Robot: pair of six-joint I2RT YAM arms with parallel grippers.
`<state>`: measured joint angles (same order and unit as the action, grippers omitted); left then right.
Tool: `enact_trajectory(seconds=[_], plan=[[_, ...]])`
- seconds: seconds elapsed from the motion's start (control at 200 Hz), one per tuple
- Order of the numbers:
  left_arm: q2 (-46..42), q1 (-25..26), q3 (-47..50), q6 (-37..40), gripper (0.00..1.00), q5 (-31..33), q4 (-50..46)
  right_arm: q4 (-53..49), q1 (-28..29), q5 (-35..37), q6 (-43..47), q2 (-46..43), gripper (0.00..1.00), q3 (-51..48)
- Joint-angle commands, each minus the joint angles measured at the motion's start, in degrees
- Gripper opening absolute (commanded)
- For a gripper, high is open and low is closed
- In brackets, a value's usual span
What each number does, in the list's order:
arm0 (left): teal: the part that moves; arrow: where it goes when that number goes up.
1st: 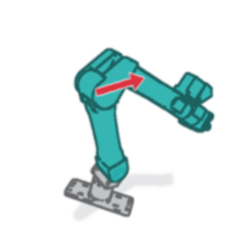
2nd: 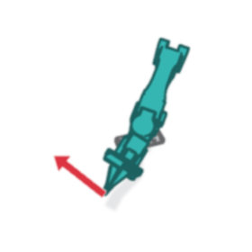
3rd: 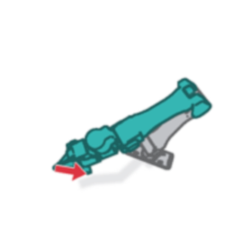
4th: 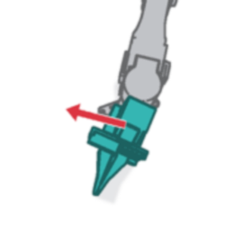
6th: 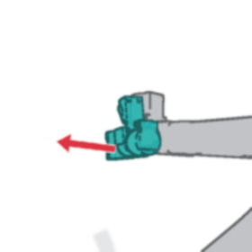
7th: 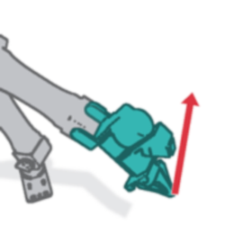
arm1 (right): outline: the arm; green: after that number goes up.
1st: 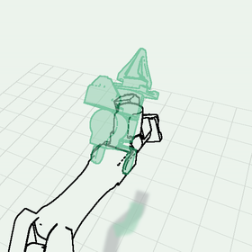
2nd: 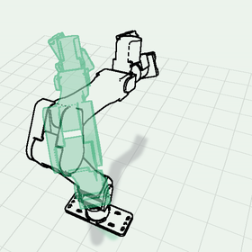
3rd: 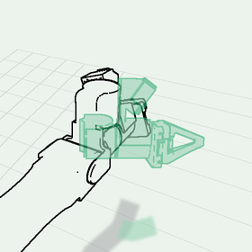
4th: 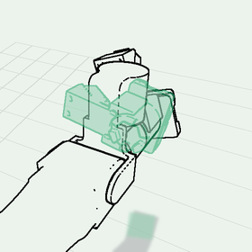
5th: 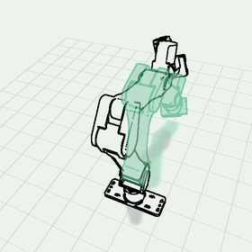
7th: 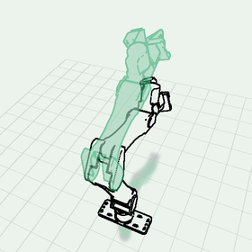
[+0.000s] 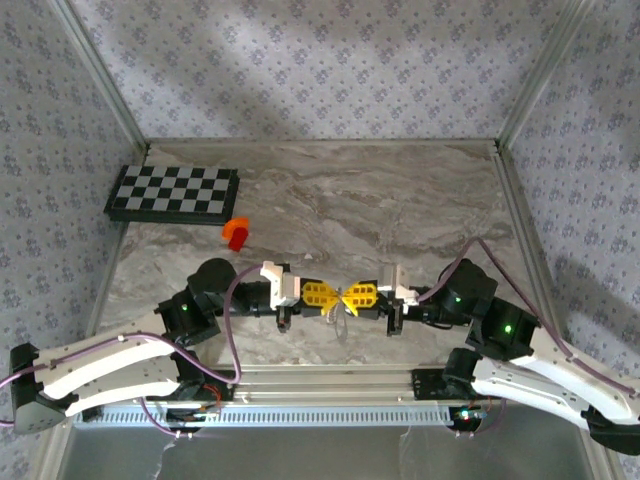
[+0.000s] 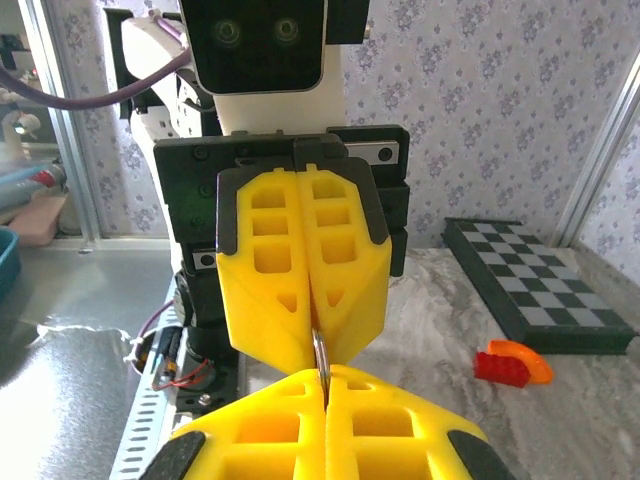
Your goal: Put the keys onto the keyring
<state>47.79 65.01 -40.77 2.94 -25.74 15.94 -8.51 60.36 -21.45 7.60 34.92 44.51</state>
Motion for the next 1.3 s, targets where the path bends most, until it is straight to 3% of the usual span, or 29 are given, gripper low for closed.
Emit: enact_trajectory(seconds=[0.0,0.115,0.245,0.36,0.84,1.064,1.144,1.219,1.294], plan=[[-0.1,0.6,-3.6,0.6,0.00,-0.5,-0.9,-0.9,-0.1,1.2,0.7,0.7,0.00,1.4],[-0.2,0.7,-6.2,3.0,0.00,5.0,-9.9,-4.1,-0.1,3.2,1.8,0.7,0.00,2.8],[0.7,0.6,-10.0,6.1,0.19,11.6,-21.3,-9.1,0.0,6.8,3.3,2.4,0.00,5.2],[2.8,0.6,-13.5,7.7,0.22,12.9,-28.7,-11.3,0.2,8.7,3.2,4.8,0.00,7.0],[4.6,0.6,-14.8,8.8,0.24,14.4,-34.7,-14.9,1.5,11.3,4.2,10.1,0.00,10.3],[4.5,0.6,-14.1,8.8,0.18,14.4,-33.2,-14.6,2.5,10.0,4.5,11.1,0.00,10.4],[4.4,0.6,-14.0,8.8,0.13,14.0,-32.5,-14.7,2.7,9.3,4.6,11.1,0.00,10.4],[4.4,0.6,-13.9,8.8,0.00,13.4,-32.1,-14.6,3.0,8.9,4.6,11.1,0.00,10.3],[4.3,0.6,-13.7,8.7,0.00,12.8,-31.8,-14.3,3.2,8.9,4.6,10.8,0.00,10.0]])
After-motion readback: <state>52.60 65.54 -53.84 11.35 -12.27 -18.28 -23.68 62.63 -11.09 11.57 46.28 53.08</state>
